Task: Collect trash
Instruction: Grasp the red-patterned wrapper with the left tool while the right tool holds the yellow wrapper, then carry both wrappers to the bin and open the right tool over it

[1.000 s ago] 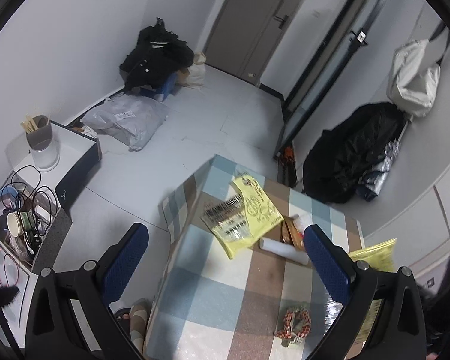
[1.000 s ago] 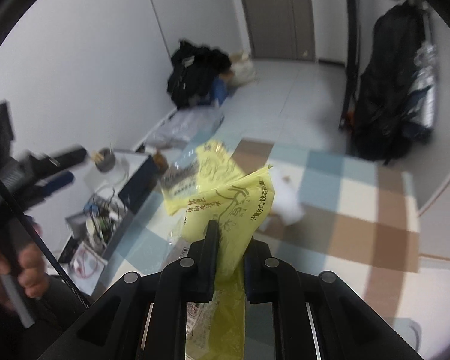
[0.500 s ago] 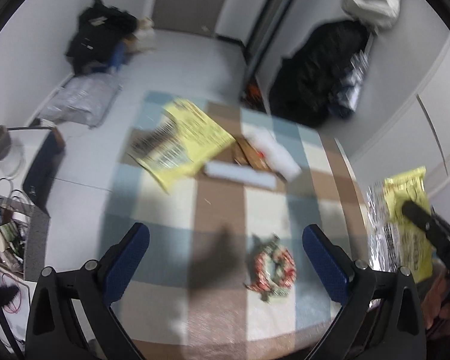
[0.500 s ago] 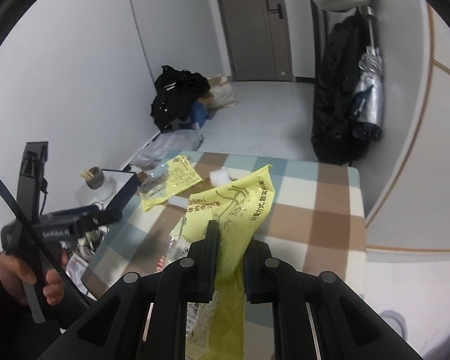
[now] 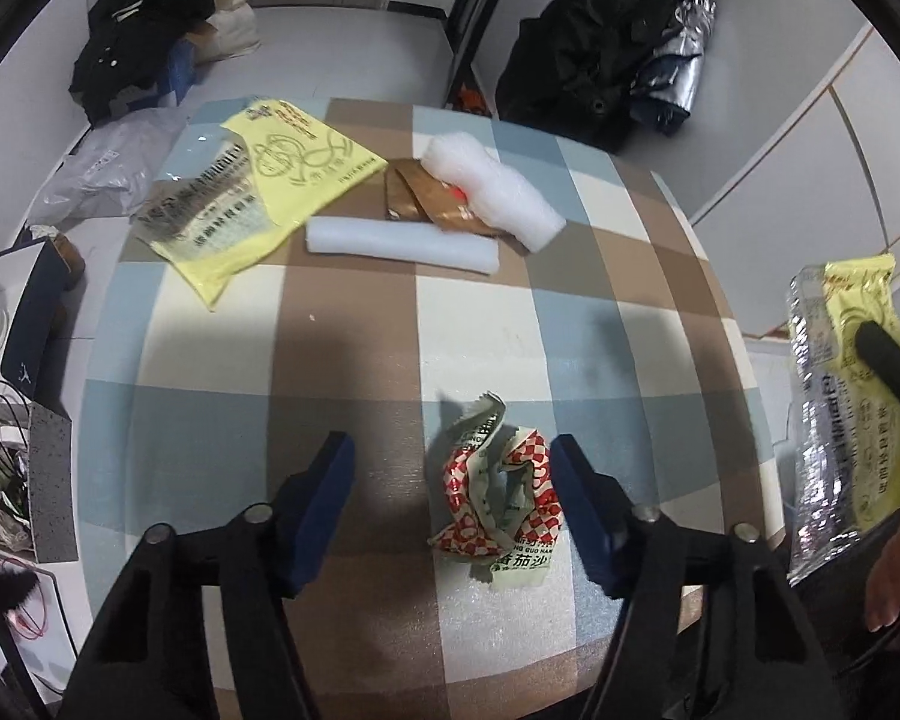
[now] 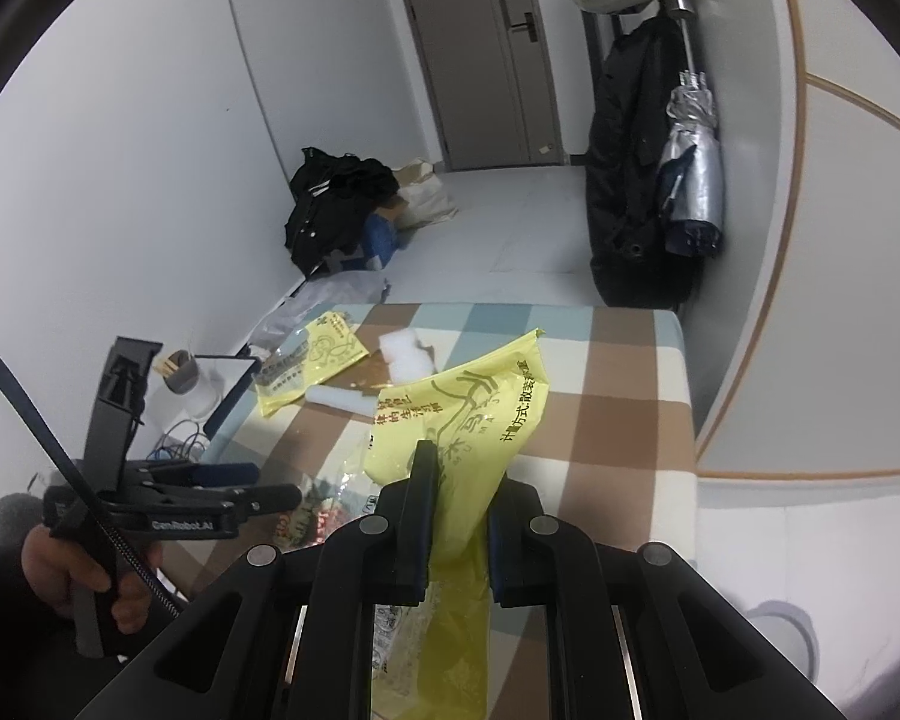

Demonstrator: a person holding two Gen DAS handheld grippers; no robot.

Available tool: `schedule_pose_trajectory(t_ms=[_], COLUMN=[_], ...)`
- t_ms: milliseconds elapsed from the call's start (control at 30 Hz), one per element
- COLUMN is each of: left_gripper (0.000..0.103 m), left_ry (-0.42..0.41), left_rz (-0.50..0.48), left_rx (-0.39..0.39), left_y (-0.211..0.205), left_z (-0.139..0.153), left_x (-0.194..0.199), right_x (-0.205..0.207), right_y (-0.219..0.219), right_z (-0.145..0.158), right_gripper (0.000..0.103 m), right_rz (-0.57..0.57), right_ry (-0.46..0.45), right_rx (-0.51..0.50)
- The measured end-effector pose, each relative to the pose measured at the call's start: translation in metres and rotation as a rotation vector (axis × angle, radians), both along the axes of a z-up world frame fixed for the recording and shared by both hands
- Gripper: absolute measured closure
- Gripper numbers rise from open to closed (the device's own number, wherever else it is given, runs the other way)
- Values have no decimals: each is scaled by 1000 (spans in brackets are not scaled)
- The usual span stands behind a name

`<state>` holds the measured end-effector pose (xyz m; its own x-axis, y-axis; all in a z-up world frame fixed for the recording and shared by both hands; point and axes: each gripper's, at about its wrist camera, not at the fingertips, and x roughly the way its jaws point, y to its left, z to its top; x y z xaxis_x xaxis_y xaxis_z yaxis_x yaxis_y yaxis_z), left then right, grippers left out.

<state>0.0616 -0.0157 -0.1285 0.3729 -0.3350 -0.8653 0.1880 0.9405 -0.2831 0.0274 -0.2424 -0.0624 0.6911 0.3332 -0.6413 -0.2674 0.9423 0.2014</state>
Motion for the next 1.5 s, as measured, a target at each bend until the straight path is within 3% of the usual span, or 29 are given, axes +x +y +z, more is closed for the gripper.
schedule_pose_trajectory(t_ms=[100, 300, 400, 733, 1000, 1500], left_gripper=[55, 82, 90, 91, 91, 91], left_ry=[18, 52, 54, 57, 3, -215], left_rz=[1, 2, -6, 21, 38, 20], left_rx=[18, -15, -32, 11, 39, 26], left_y=[-2, 2, 1, 8, 18, 1], left_z=[-5, -11, -10, -7, 7, 90], left_x=[-1, 0, -2, -4, -10, -30], right_x=[0, -3, -5, -9, -10, -24], right_y=[-4, -6, -5, -4, -2, -22], right_z=[0, 3, 3, 5, 7, 54], right_gripper=[90, 90, 90, 90, 90, 90], right_rz=[-11, -5, 1, 2, 2, -46], right_ry=[5, -5, -10, -19, -17, -120], right_rx=[13, 26, 27, 26, 27, 68])
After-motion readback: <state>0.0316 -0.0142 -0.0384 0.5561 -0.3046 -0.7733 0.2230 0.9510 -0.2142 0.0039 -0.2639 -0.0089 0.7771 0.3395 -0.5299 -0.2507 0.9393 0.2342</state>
